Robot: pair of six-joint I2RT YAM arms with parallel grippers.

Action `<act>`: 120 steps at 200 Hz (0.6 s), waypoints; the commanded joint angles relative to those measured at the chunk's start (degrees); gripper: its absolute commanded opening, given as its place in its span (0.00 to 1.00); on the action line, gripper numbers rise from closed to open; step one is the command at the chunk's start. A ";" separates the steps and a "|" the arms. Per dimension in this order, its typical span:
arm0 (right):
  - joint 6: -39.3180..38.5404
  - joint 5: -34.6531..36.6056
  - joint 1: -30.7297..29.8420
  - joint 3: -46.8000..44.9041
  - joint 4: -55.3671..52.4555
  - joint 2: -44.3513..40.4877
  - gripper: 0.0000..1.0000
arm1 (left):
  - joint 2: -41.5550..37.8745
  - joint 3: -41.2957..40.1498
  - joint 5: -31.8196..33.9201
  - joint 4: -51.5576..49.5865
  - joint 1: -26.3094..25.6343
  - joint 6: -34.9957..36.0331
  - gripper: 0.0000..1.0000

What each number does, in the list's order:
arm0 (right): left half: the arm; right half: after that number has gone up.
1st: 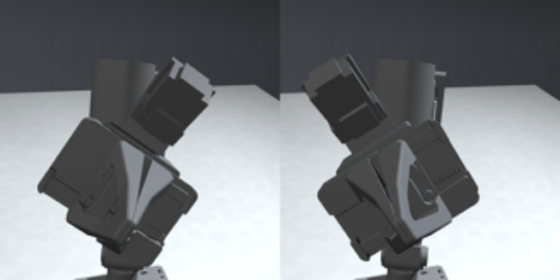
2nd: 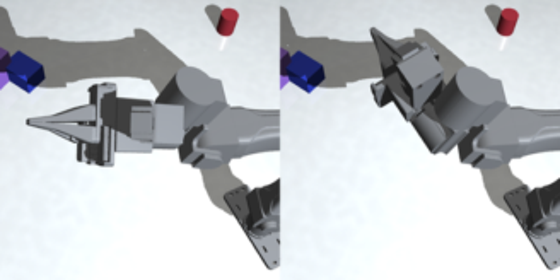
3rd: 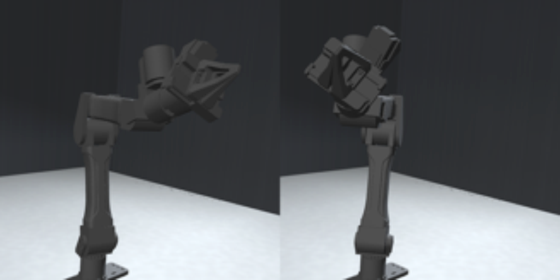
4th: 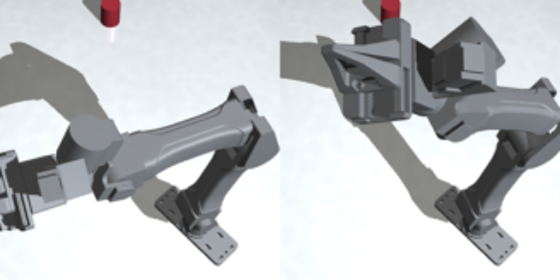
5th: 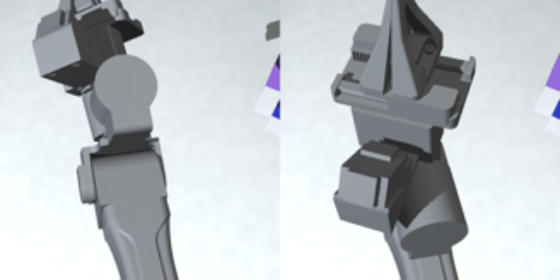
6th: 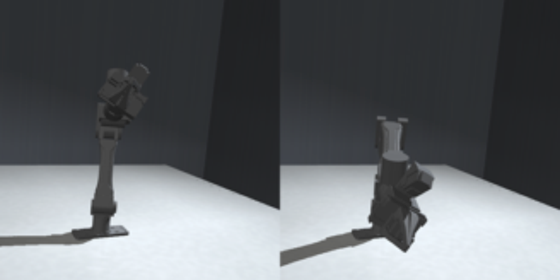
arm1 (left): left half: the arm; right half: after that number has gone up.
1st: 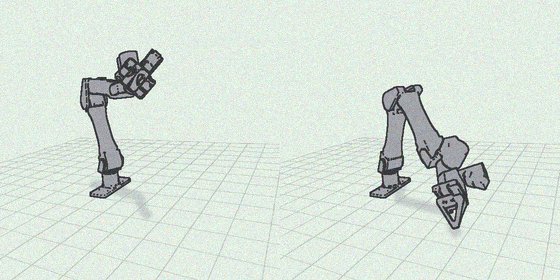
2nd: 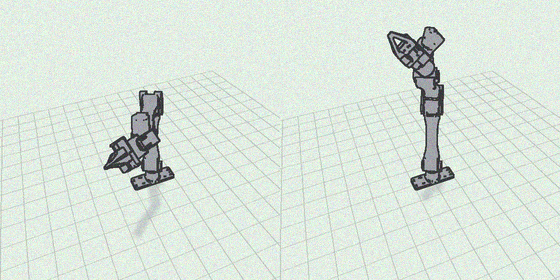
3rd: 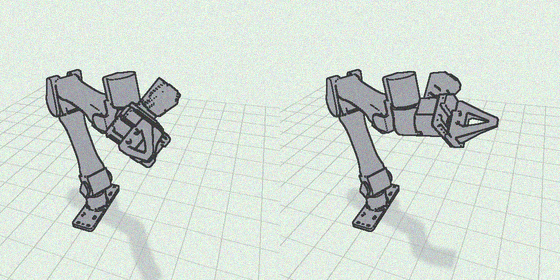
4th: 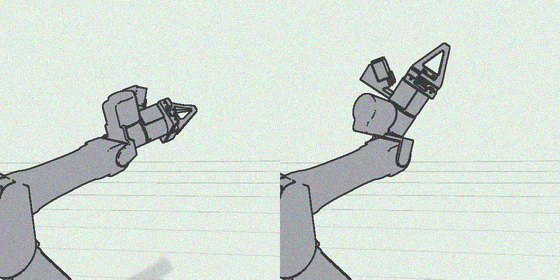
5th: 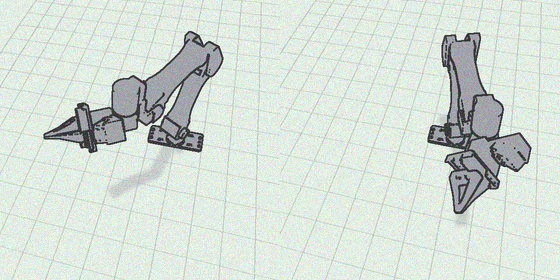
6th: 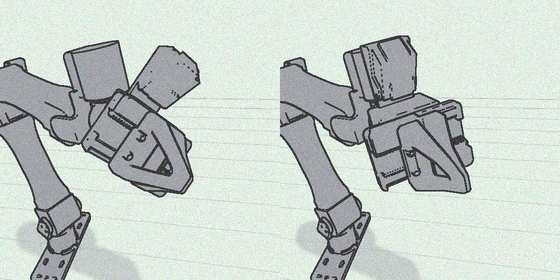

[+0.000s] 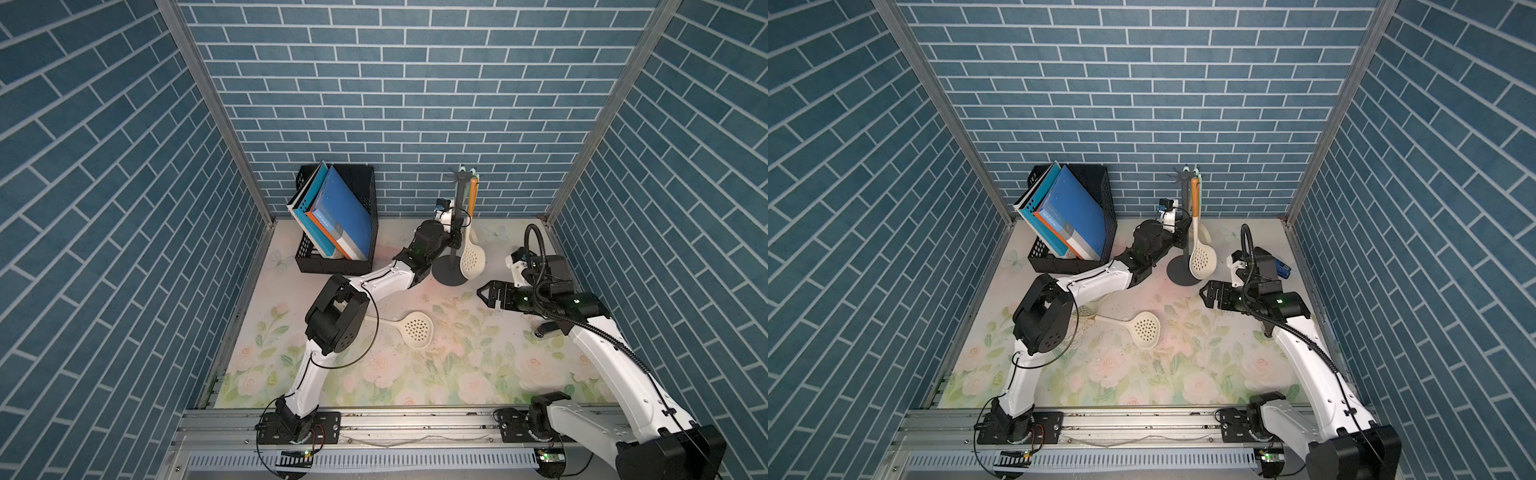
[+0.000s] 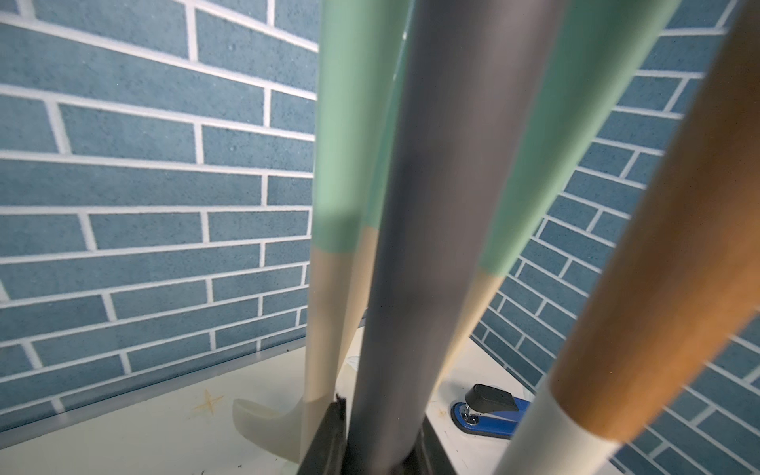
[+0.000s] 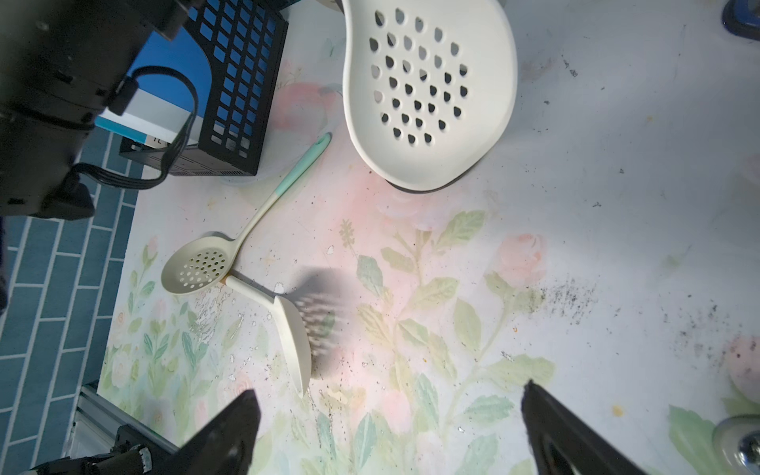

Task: Hang the skimmer on the kitchen utensil rack
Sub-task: Adjust the rack at the center of the board.

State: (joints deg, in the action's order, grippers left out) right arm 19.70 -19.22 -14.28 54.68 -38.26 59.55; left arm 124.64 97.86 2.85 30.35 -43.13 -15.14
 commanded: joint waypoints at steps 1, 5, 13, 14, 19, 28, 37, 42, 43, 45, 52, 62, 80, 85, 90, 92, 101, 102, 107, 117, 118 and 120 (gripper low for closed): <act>-4.00 0.29 0.22 0.86 -1.30 -1.14 0.99 | -2.21 2.22 0.56 -1.25 -1.03 -2.83 0.36; -4.06 0.18 0.22 0.79 -1.16 -1.23 0.99 | -2.30 2.29 0.70 -1.50 -1.07 -2.59 0.40; -4.15 -0.02 0.25 1.00 -1.04 -1.56 0.99 | -2.42 2.62 0.93 -2.57 -1.17 -2.02 0.43; -4.15 -0.02 0.23 1.02 -1.03 -1.64 0.99 | -2.45 2.70 0.93 -2.71 -1.21 -1.92 0.43; -4.10 -0.29 0.22 1.04 -0.78 -1.98 0.99 | -2.70 2.81 1.26 -3.37 -1.37 -1.25 0.45; -4.19 -1.48 0.25 0.99 -0.14 -2.84 0.99 | -3.40 2.39 2.77 -3.84 -1.87 0.41 0.52; -4.44 -2.16 0.22 1.11 0.33 -3.64 0.99 | -3.88 2.01 3.59 -4.34 -2.30 1.97 0.55; -4.69 -2.54 0.25 1.09 0.54 -4.07 0.99 | -4.11 1.83 3.85 -4.72 -2.47 2.56 0.56; -4.77 -2.56 0.24 1.11 0.55 -4.17 0.99 | -4.17 1.77 3.88 -4.83 -2.47 2.61 0.57; -4.94 -2.75 0.27 1.13 0.69 -4.31 0.99 | -4.30 1.69 4.06 -4.99 -2.52 2.75 0.57; -5.42 -3.41 0.22 1.00 0.97 -4.84 0.99 | -4.72 1.15 4.61 -5.49 -2.66 3.09 0.59; -5.89 -4.38 0.22 0.79 1.49 -5.46 0.99 | -5.39 0.10 5.28 -6.05 -2.70 3.51 0.62; -5.61 -6.80 0.21 -0.10 3.04 -6.26 0.99 | -7.42 -3.32 6.91 -5.44 -2.73 3.77 0.68; -5.28 -7.52 0.20 -0.55 3.74 -6.49 0.99 | -8.12 -4.51 7.40 -5.04 -2.74 3.96 0.71; -4.82 -8.08 0.18 -1.06 4.48 -6.66 0.99 | -8.74 -5.68 7.92 -4.51 -2.74 4.10 0.73; -4.60 -8.28 0.14 -1.24 4.83 -6.71 0.99 | -9.07 -6.15 8.06 -4.38 -2.74 4.14 0.74; -4.00 -9.25 0.13 -2.03 6.08 -6.89 0.99 | -10.12 -7.81 9.30 -4.43 -2.74 4.44 0.76; -3.90 -9.34 0.13 -2.12 6.17 -6.94 0.99 | -10.29 -7.97 9.46 -4.51 -2.74 4.52 0.76; -3.57 -9.85 0.12 -2.43 6.62 -6.99 0.99 | -10.78 -8.76 9.96 -4.74 -2.74 4.79 0.76; -3.05 -11.31 0.05 -2.63 7.08 -6.99 0.99 | -11.93 -10.61 10.90 -5.17 -2.74 5.62 0.77; -3.03 -11.55 0.01 -2.64 7.11 -6.95 0.99 | -12.03 -10.82 10.92 -5.19 -2.74 5.76 0.77; -3.01 -12.07 -0.07 -2.64 7.25 -6.89 0.99 | -12.20 -11.24 11.01 -5.21 -2.74 5.98 0.77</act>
State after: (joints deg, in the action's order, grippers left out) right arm 17.54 -26.22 -14.28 53.32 -33.95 53.12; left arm 114.67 90.35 10.37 25.43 -45.67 -11.70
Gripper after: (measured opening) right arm 0.994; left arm 0.766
